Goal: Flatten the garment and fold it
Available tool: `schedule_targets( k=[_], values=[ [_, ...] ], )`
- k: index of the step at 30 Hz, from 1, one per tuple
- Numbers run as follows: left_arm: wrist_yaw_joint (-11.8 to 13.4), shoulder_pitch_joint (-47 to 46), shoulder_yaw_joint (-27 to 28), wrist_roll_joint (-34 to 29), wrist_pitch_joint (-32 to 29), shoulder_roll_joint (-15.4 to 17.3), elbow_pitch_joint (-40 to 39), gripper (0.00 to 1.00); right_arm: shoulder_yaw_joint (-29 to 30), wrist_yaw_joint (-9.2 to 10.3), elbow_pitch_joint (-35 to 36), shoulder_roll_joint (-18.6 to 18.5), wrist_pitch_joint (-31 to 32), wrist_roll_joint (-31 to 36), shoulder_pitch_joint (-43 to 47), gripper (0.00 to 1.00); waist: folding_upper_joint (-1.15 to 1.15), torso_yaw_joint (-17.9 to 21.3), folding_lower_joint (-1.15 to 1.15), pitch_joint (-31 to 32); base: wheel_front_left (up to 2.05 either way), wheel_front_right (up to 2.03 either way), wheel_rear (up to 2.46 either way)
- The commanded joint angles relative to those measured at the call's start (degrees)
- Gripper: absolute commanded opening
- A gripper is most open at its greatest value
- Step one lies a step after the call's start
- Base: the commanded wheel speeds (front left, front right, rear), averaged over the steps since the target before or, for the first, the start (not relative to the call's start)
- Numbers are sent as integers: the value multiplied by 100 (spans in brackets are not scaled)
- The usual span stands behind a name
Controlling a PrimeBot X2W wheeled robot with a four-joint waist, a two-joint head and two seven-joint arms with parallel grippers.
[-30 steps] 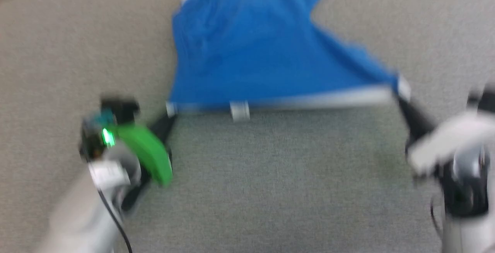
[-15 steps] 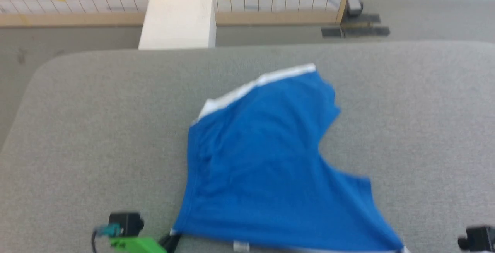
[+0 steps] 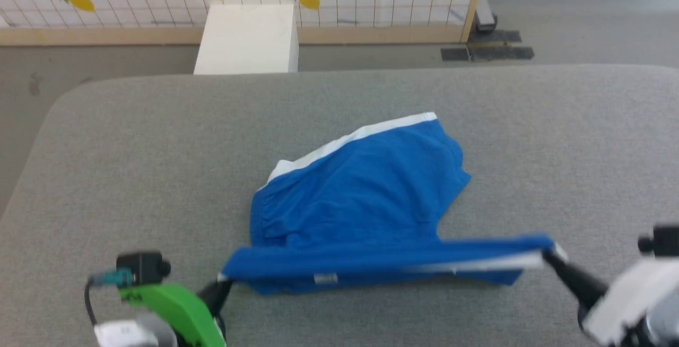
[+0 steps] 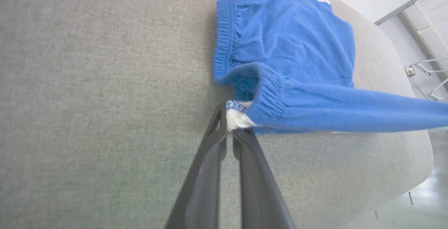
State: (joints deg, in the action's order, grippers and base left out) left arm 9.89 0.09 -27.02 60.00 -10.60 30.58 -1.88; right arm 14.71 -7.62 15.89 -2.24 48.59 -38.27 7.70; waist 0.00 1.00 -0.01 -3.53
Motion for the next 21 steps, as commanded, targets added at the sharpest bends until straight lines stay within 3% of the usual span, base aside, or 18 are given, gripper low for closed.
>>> schedule_targets(
  k=[1, 11, 21],
  values=[
    [61, -319, 109, -43, -50, 150, 150, 0, 94, 13, -254, -64, -197, 16, -445, 0, 0, -41, 1, -228, 0, 0, 0],
    [-312, -1820, 146, -25, -283, -120, 1173, 0, -287, 13, -2517, -64, -849, 949, -3252, 0, 0, -246, 1, -1099, 0, 0, 0],
    [-741, -2892, 188, -35, -282, -283, 1872, 0, -377, 13, -4637, -64, -1569, 1871, -5372, 0, 0, -415, 1, -1972, 0, 0, 0]
  ],
)
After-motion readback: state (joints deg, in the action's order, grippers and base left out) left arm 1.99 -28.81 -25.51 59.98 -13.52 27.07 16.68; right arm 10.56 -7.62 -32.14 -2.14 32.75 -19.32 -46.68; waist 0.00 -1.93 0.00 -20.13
